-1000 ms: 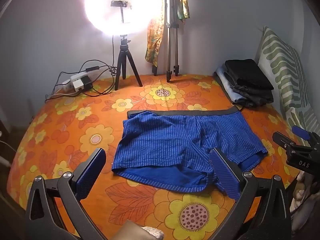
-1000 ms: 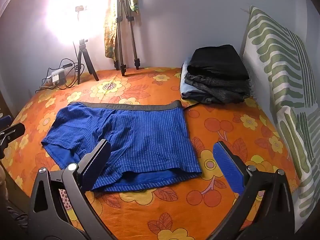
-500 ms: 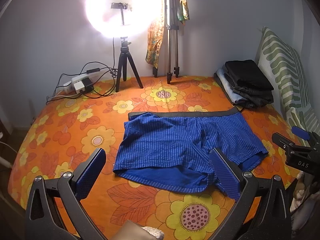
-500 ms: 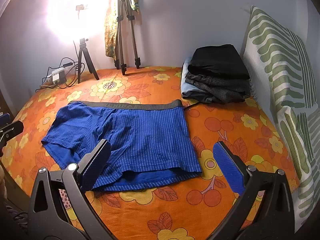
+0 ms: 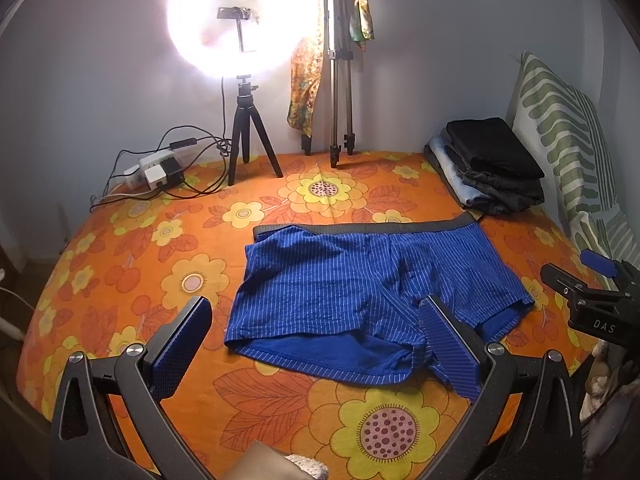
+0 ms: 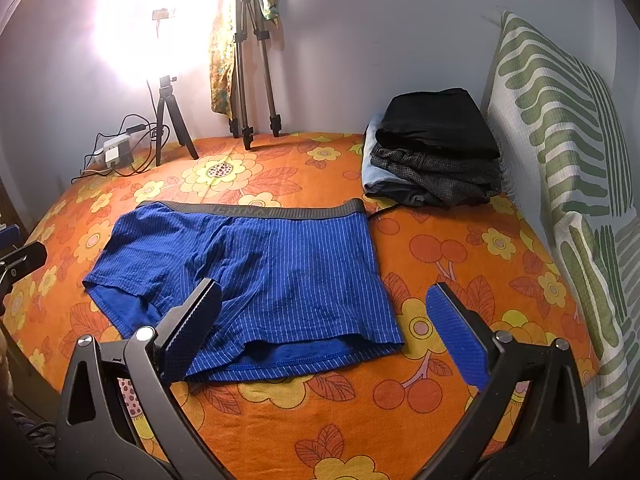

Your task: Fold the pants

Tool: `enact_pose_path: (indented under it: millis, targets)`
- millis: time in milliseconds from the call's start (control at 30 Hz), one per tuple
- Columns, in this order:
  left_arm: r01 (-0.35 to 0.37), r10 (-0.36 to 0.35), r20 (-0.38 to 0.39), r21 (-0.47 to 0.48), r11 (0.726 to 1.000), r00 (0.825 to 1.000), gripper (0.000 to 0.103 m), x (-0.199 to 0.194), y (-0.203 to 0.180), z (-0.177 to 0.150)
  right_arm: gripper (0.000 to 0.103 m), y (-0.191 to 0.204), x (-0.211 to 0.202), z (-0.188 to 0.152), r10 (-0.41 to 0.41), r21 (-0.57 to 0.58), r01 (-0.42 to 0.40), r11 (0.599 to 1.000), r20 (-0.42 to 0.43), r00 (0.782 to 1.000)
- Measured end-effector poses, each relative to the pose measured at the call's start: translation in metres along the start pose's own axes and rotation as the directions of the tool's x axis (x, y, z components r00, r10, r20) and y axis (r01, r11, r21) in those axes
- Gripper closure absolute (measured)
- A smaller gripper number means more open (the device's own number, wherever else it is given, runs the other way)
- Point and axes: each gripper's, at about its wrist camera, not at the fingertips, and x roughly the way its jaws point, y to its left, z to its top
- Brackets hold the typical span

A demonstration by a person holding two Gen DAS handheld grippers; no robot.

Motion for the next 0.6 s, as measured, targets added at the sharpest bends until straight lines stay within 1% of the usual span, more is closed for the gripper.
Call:
enact_pose_path:
  millis: [400, 600]
  targets:
    - [0.034, -0.033, -0.018, 0.017, 0.999, 0.999, 0.000, 0.0018, -0.0026, 0.0000, 0.000, -0.0002, 0.0000, -0.0001, 0.000, 0.000, 0.000, 1.000, -0.001, 1.000]
    - [0.023, -0.023, -0.008, 0.018, 1.000, 1.000, 0.000, 0.0006, -0.0036, -0.0001, 0.000, -0.0003, -0.0002, -0.0001, -0.001, 0.001, 0.001, 1.000, -0.001, 1.000]
